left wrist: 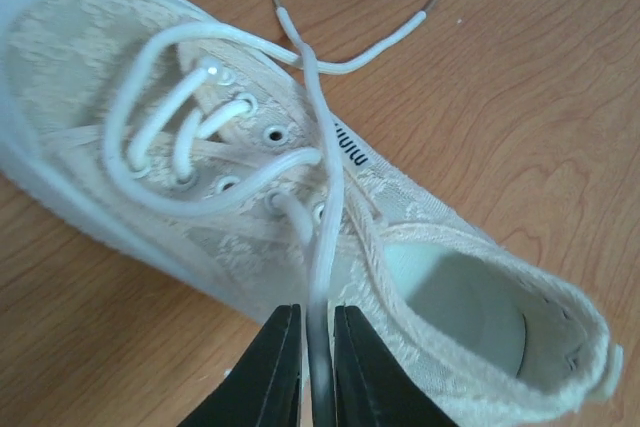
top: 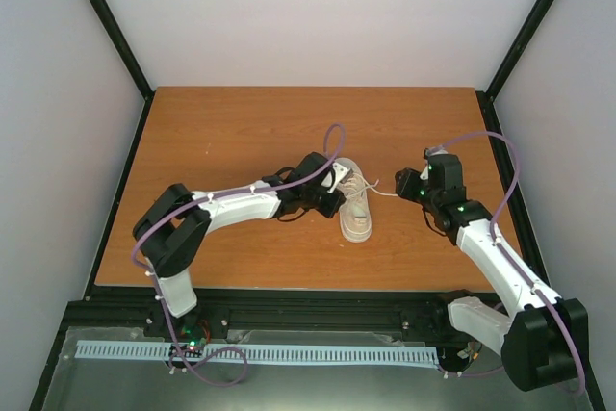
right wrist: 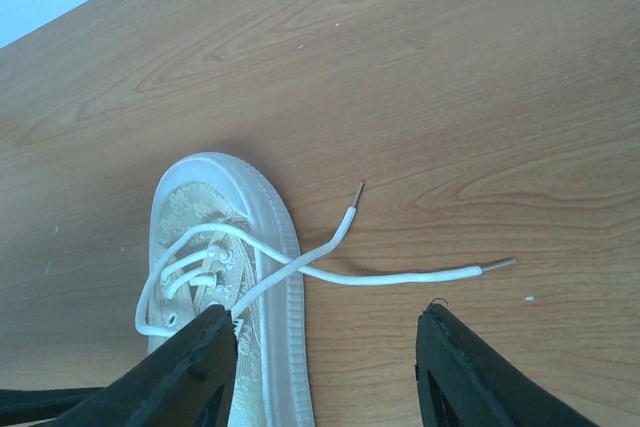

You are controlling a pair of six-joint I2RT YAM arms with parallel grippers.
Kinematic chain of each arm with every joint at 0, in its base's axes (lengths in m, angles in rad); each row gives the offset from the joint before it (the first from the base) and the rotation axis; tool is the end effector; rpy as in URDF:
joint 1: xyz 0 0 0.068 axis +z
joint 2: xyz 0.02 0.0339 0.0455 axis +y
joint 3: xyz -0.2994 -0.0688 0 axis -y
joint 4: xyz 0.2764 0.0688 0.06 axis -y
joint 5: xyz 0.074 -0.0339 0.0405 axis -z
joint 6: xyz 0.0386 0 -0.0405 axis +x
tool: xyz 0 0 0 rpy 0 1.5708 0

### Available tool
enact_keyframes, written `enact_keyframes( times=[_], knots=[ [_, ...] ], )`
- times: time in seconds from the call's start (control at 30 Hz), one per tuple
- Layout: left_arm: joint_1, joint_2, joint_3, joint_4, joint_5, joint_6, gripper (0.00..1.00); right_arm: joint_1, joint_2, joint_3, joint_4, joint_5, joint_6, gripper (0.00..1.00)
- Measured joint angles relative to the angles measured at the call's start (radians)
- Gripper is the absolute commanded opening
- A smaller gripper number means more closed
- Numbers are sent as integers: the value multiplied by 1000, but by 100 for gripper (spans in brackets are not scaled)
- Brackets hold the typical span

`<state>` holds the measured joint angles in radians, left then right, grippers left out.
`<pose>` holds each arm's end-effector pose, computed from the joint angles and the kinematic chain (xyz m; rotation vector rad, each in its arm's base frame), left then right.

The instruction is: Tie the shoes

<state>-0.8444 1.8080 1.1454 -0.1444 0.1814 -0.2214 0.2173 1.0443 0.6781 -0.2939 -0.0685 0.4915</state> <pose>0.2755 -0.3206 0.2009 0.8469 2.3344 -0.7007 0.2318 0.0539 0.2604 0.2724 2.2530 0.4585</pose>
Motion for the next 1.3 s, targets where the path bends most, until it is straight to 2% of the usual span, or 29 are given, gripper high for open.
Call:
enact_keyframes(
  times=[0.23,0.33,0.47,0.57,0.67,0.77,0.87,0.9,1.03,1.13,1.23,1.3],
  knots=[
    [0,-148,-102,39,-104,-79,1,0,32,-27,25,-29,3,56],
    [2,-191,-154,72,-139,-134,2,0,87,-31,44,-53,3,58],
    [19,-214,-230,123,-133,-195,30,0,171,-34,80,-129,-2,64],
    [26,-214,-266,150,-85,-222,46,3,192,-45,107,-205,-9,66],
    [28,-214,-267,179,-24,-232,55,11,205,-47,116,-265,-20,66],
    [28,-205,-265,222,39,-226,57,25,248,-47,121,-313,-29,66],
    [28,-166,-241,233,83,-210,53,50,287,-57,134,-353,-28,66],
    [28,-146,-227,233,94,-201,48,57,299,-61,136,-367,-27,66],
    [28,-78,-176,221,121,-160,17,75,328,-68,148,-410,-22,63],
    [28,-72,-172,209,120,-145,2,87,338,-68,158,-425,-18,59],
    [28,-73,-172,204,106,-139,1,100,346,-68,161,-438,-11,59],
    [28,-86,-180,204,83,-141,1,105,339,-71,159,-434,-3,64]
  ],
)
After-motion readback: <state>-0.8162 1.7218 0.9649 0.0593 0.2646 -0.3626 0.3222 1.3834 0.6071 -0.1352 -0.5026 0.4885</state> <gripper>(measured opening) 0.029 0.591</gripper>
